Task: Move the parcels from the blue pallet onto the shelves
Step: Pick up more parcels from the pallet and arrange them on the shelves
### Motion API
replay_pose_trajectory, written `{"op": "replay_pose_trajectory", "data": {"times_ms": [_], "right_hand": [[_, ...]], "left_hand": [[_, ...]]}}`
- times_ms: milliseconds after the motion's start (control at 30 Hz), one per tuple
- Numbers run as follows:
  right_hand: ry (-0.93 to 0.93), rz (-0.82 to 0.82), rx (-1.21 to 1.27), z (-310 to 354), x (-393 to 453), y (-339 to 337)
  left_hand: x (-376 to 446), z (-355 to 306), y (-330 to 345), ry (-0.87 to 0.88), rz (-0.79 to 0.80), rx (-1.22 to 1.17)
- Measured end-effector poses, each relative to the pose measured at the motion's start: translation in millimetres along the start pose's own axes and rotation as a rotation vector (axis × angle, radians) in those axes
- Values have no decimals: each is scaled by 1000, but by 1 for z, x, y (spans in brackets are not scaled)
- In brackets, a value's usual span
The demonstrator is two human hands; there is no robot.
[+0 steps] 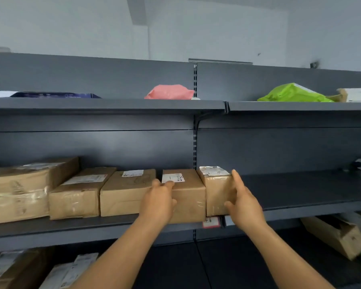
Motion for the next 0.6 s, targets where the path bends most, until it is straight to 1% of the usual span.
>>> {"op": "replay_pose_trajectory", "data": {"times_ms": [100,167,333,467,600], "right_hand": [[-18,74,-67,1,13,20],[-9,129,-100,3,23,34],[-3,191,-107,7,38,51],[-3,202,-157,8,35,50],[-52,215,-236,9,13,39]], "left_hand": [[18,4,8,90,-113,159],[30,4,11,142,-165,222],[48,7,19,171,-163,297],[43,4,24,161,-148,272],[18,-7,24,192,-153,231]]}}
Point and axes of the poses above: each hand's wrist, its own x-axis towards the middle knuckle, its own y-axis out of the palm, z = x × y, the point moved 5 cm from there along x, towards the middle knuckle, and after that the axes turned 12 degrees about -y, right-handed, at the moved point
